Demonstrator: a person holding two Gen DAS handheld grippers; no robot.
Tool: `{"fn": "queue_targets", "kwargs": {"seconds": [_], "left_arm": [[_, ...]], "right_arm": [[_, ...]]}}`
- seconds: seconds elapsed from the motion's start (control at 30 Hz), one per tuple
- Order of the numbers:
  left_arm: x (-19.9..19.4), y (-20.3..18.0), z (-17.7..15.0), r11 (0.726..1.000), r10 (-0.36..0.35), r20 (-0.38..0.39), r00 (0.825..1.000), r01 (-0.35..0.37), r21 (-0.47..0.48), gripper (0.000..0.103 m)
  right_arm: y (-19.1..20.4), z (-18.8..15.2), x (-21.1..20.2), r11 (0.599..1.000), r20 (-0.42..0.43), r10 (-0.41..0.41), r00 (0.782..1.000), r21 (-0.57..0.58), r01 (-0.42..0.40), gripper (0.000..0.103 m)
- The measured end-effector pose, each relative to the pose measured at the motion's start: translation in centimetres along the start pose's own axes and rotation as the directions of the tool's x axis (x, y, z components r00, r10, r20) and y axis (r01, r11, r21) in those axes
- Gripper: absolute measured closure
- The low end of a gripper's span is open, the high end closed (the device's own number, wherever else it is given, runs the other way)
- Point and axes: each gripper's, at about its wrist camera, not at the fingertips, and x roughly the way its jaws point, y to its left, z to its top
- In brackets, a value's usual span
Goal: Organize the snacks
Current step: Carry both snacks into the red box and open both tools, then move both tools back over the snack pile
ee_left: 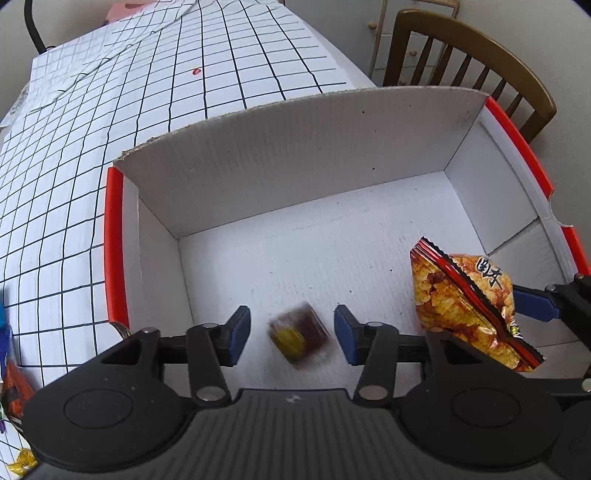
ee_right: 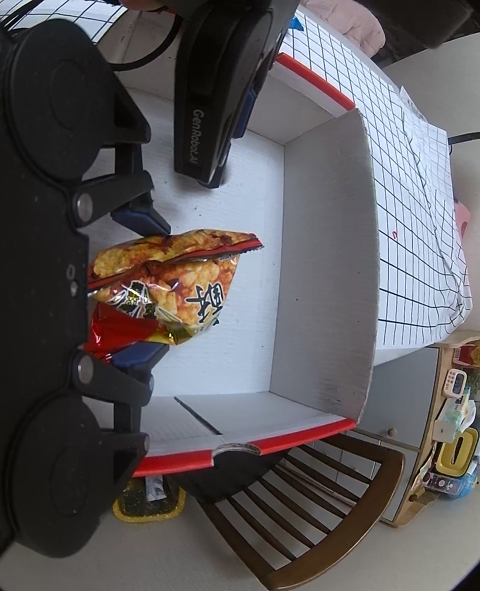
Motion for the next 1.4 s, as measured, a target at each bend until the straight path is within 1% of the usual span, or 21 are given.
{"fn": "queue_targets", "kwargs": {"seconds": [0.03,0.07,0.2,0.33,0.37,0.47,0.67,0.97,1.2,1.27,1.33,1.4], "left_arm": [[-0.2,0.1,0.0,1.0,-0.006,-0.001,1.0,0.006,-0.006,0.046],[-0.3,0.2,-0.1,1.0,-0.012,0.0,1.0,0.012,-0.013,0.044],[-1.2,0.3,-0.4,0.999,-0.023,0.02,1.0,0.024,-0.024,0.044],[-2.7,0.6,-0.9,0.999,-0.038,0.054,0.998,0.04,-0.035,0.044],[-3.1,0.6,-1.1,0.998,-0.04,0.065,0.997,0.042,-0.035,0.044],[-4.5,0.9,-1.5,0.998,-0.051,0.097,0.994,0.055,-0.035,0.044],[-7.1,1.9,-2.6,0.995,-0.078,0.154,0.985,0.086,-0.043,0.044],[-10.8,4.0,-4.4,0.991,-0.12,0.23,0.966,0.132,-0.038,0.044],[-13.9,6.5,-6.3,0.988,-0.143,0.283,0.948,0.156,-0.024,0.044],[-14.6,7.4,-7.0,0.988,-0.144,0.299,0.943,0.156,-0.017,0.044],[-15.5,8.3,-7.8,0.988,-0.141,0.316,0.938,0.152,-0.012,0.043],[-16.3,9.3,-8.6,0.988,-0.143,0.334,0.932,0.154,-0.009,0.039]], "right_arm": [[-0.1,-0.1,0.0,1.0,-0.001,0.003,1.0,0.002,-0.003,0.041],[-0.1,-0.1,-0.1,1.0,0.002,0.007,1.0,0.004,-0.007,0.041],[-0.2,-0.2,-0.9,1.0,0.023,0.013,1.0,0.005,-0.013,0.038],[-0.3,-0.3,-2.2,1.0,0.05,0.023,0.999,0.014,-0.023,0.031],[-0.3,-0.3,-2.5,1.0,0.056,0.025,0.998,0.017,-0.026,0.03],[-0.3,-0.3,-3.6,0.999,0.079,0.033,0.996,0.02,-0.035,0.029],[0.0,-0.6,-6.0,0.999,0.13,0.032,0.991,0.032,-0.036,0.022],[1.9,-0.8,-9.3,0.999,0.197,0.028,0.98,0.038,-0.037,0.019],[4.6,-1.4,-12.1,0.998,0.249,0.043,0.968,0.038,-0.054,0.018],[5.6,-1.6,-12.9,0.998,0.266,0.049,0.963,0.036,-0.061,0.017],[6.8,-2.0,-13.6,0.997,0.288,0.053,0.956,0.035,-0.066,0.012],[7.8,-2.3,-14.3,0.997,0.309,0.058,0.949,0.033,-0.072,0.009]]}}
